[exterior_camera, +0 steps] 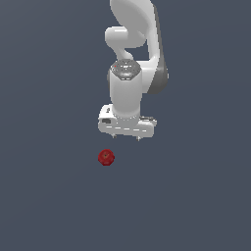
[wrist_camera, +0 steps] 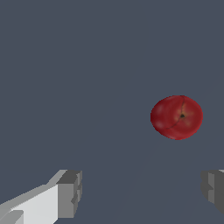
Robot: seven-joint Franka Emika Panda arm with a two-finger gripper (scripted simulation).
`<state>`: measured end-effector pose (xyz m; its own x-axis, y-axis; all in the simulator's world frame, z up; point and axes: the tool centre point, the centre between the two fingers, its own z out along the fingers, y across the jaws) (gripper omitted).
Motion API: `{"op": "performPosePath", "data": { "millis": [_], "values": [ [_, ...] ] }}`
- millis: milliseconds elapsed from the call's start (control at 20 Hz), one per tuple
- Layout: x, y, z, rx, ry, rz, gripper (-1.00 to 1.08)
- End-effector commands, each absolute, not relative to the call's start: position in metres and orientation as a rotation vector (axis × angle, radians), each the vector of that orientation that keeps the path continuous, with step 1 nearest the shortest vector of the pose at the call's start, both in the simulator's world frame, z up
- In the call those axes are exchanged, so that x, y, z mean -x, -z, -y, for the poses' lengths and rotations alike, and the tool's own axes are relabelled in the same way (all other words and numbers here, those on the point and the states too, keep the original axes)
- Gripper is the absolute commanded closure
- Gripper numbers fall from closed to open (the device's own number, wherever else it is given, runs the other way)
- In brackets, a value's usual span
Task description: Pick up the object and move it to a goal position.
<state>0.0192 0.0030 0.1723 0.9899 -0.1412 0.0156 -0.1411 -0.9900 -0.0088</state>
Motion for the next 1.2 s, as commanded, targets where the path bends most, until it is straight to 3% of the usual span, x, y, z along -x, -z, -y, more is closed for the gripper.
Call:
{"op": "performPosePath", "data": {
  "millis": [0, 600, 1150],
  "values": [
    [-0.024, -0.163, 0.008, 3.114, 0.020, -0.336, -0.92],
    [-0.042, -0.113, 0.070, 2.992, 0.002, -0.940, -0.92],
    [-0.045, -0.096, 0.091, 2.934, 0.000, -1.123, -0.92]
  ]
}}
